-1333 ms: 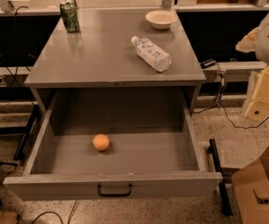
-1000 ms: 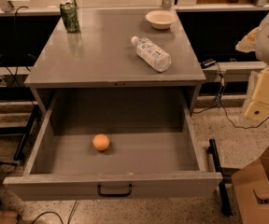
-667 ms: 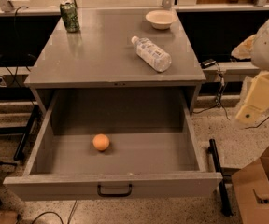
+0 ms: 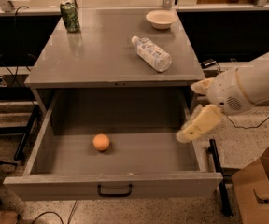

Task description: Pick orange from top drawer and place on counter

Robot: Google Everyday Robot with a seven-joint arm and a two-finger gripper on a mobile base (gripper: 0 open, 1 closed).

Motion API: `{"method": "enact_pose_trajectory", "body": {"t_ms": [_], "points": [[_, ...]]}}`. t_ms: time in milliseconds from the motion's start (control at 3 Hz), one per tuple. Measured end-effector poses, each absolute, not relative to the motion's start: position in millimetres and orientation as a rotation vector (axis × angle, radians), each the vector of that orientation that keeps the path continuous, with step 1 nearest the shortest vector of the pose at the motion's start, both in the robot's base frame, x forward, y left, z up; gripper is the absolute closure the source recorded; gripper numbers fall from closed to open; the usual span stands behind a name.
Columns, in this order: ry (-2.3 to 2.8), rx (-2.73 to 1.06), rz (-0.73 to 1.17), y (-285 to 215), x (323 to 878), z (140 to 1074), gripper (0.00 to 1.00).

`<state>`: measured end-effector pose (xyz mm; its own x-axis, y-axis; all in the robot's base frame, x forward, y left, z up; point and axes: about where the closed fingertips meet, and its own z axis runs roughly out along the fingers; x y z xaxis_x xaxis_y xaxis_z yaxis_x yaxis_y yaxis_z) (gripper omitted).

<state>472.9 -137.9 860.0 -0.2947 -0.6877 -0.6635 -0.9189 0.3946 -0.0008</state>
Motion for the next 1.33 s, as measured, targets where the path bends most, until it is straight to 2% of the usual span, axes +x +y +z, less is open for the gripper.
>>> {"method": "enact_pose_trajectory", "body": {"t_ms": [333, 1000, 1333], "points": [[2.022, -1.277, 0.558, -120, 488, 875, 0.00], [2.043, -1.312, 0.549, -117, 484, 866, 0.00], [2.049, -1.359, 0.567, -92, 492, 823, 0.00]]}}
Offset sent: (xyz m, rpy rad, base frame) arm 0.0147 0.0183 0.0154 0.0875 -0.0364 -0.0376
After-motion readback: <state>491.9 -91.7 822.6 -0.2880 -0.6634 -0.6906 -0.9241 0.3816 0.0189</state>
